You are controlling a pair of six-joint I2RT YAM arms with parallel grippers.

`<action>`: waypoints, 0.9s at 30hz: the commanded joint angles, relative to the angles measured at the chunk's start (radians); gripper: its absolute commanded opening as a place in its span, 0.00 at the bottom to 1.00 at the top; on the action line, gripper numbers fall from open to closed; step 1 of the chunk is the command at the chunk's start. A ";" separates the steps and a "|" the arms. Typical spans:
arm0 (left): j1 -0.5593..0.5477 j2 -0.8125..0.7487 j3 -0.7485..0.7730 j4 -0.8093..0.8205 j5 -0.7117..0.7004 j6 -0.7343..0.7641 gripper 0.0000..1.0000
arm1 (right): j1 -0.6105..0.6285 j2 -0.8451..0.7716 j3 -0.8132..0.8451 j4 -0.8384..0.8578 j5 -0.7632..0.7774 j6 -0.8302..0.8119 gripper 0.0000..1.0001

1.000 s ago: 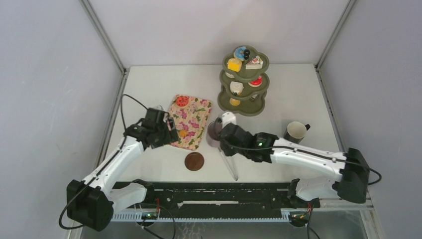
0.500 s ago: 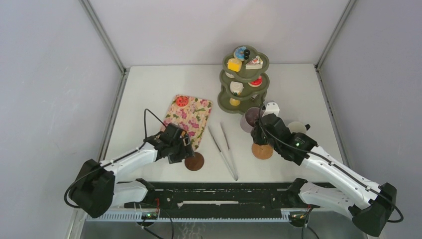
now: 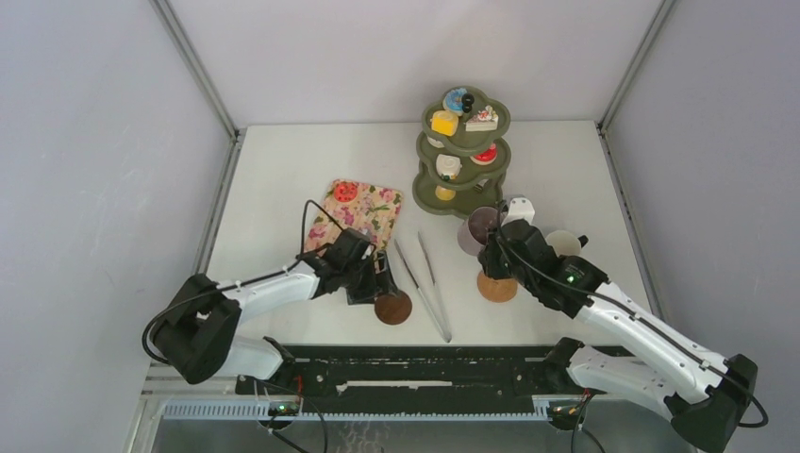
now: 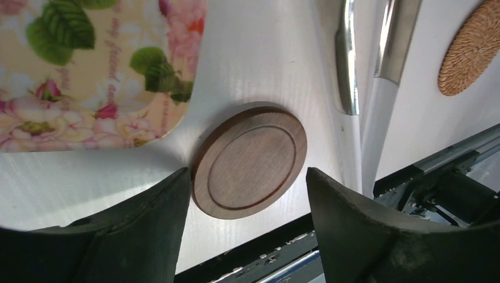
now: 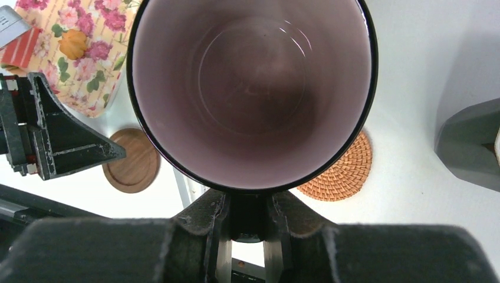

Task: Serve the afternoon tea

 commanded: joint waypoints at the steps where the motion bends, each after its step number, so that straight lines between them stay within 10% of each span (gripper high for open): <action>1: -0.004 -0.026 0.097 -0.041 -0.008 0.035 0.76 | 0.008 -0.046 0.024 0.067 -0.036 0.013 0.00; 15: 0.439 -0.368 0.343 -0.443 -0.118 0.247 0.83 | 0.439 0.278 0.074 0.264 -0.076 -0.052 0.00; 27: 0.492 -0.381 0.303 -0.418 -0.082 0.237 0.83 | 0.547 0.565 0.189 0.288 0.005 -0.079 0.00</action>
